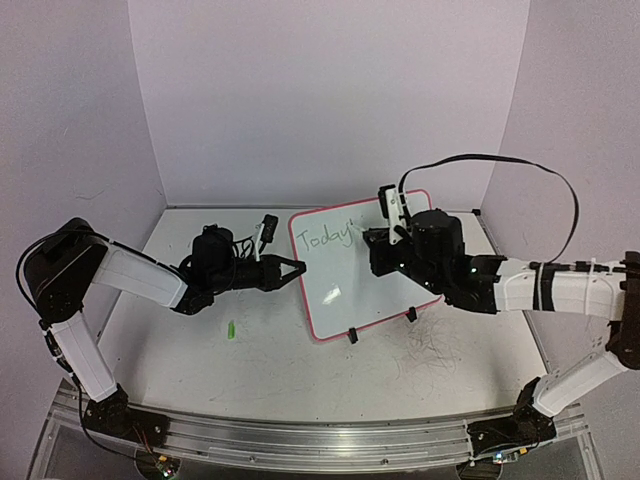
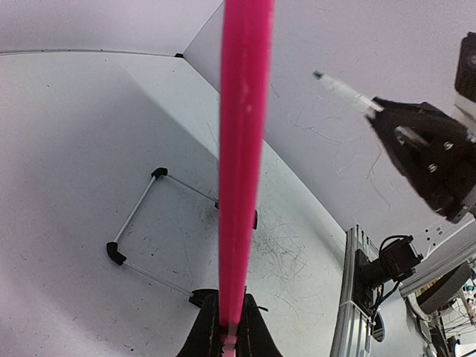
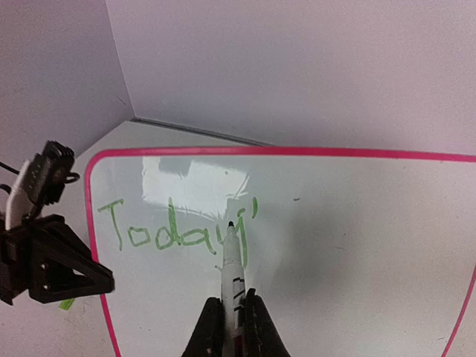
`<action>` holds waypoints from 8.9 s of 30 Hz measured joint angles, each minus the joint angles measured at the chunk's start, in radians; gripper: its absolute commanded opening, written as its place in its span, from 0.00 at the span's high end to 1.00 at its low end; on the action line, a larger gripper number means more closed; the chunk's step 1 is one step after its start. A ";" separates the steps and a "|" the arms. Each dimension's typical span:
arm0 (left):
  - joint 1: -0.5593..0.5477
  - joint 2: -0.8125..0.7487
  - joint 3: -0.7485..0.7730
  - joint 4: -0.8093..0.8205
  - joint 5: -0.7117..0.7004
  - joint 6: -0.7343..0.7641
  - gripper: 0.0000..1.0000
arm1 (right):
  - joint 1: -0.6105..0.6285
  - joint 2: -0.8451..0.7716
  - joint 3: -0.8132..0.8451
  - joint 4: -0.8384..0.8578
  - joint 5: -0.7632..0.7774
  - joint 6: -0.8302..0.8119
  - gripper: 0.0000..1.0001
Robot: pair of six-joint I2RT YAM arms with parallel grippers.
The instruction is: Write a sentence on the whiteboard
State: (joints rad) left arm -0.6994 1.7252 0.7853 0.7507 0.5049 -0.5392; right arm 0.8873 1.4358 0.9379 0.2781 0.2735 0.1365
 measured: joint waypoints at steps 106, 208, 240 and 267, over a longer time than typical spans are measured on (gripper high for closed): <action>0.000 0.000 0.000 -0.003 -0.002 -0.002 1.00 | -0.018 0.071 -0.042 0.058 0.034 0.018 1.00; -0.065 0.026 0.037 -0.009 -0.052 0.001 1.00 | -0.205 -0.050 -0.145 0.108 -0.217 -0.153 1.00; -0.066 0.026 0.037 -0.009 -0.054 -0.002 1.00 | -0.194 0.004 -0.100 0.144 -0.182 -0.104 1.00; -0.067 0.026 0.037 -0.010 -0.054 -0.003 1.00 | -0.170 -0.019 -0.155 0.134 -0.141 -0.060 1.00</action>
State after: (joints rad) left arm -0.7666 1.7508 0.8223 0.7410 0.4507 -0.5423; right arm 0.7170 1.4166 0.7830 0.4118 0.1322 0.0761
